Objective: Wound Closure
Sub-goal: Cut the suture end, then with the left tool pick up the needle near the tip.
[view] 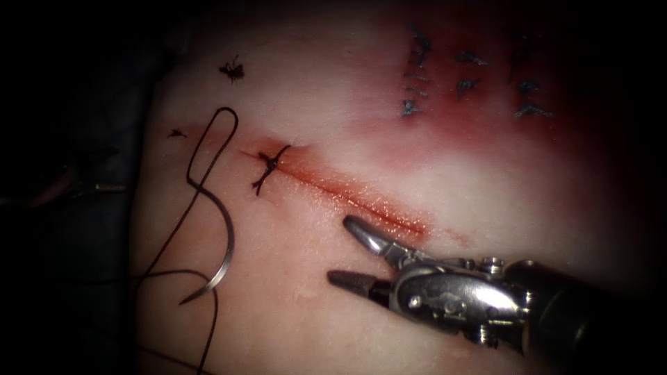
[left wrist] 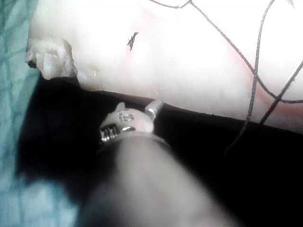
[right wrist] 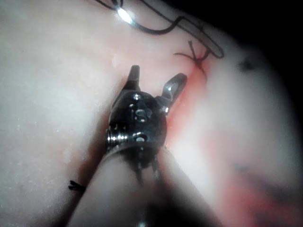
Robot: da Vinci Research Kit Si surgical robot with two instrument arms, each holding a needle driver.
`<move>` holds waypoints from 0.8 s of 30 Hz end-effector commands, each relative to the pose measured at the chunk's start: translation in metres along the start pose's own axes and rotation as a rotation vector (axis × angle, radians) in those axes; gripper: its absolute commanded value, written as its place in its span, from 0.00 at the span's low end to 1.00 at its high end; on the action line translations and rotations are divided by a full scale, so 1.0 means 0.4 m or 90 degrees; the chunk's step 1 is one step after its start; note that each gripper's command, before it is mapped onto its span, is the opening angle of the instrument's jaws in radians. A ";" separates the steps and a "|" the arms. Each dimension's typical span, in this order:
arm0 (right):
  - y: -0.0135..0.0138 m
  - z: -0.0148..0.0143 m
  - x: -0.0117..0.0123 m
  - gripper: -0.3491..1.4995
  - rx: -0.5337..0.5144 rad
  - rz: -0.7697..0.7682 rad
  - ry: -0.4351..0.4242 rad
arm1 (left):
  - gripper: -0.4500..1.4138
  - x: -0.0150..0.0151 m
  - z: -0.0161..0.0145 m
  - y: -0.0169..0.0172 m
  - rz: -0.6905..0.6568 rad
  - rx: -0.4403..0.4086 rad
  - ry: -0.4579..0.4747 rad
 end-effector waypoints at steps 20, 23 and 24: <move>0.0023 -0.0084 0.0013 0.98 -0.006 0.167 -0.111 | 0.66 0.0312 -0.0129 0.0423 -0.148 -0.073 0.108; 0.0023 -0.0089 0.0022 0.99 -0.005 0.167 -0.126 | 0.65 0.0331 -0.0103 0.0452 -0.154 -0.022 0.062; 0.0023 -0.0089 0.0022 0.99 -0.005 0.167 -0.126 | 0.65 0.0331 -0.0103 0.0452 -0.154 -0.022 0.062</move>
